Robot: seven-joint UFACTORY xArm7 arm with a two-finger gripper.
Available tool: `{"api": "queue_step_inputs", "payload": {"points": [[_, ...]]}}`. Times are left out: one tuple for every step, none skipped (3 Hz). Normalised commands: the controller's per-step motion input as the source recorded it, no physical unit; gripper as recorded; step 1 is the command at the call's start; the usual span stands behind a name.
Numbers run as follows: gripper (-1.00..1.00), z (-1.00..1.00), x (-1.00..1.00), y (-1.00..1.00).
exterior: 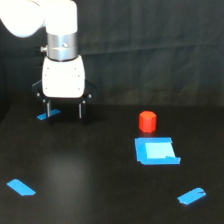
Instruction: Pick up the red object from the table
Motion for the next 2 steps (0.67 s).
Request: {"api": "queue_step_inputs", "payload": {"points": [[1.0, 0.56, 0.98, -0.36], [0.99, 0.41, 0.89, -0.25]]}}
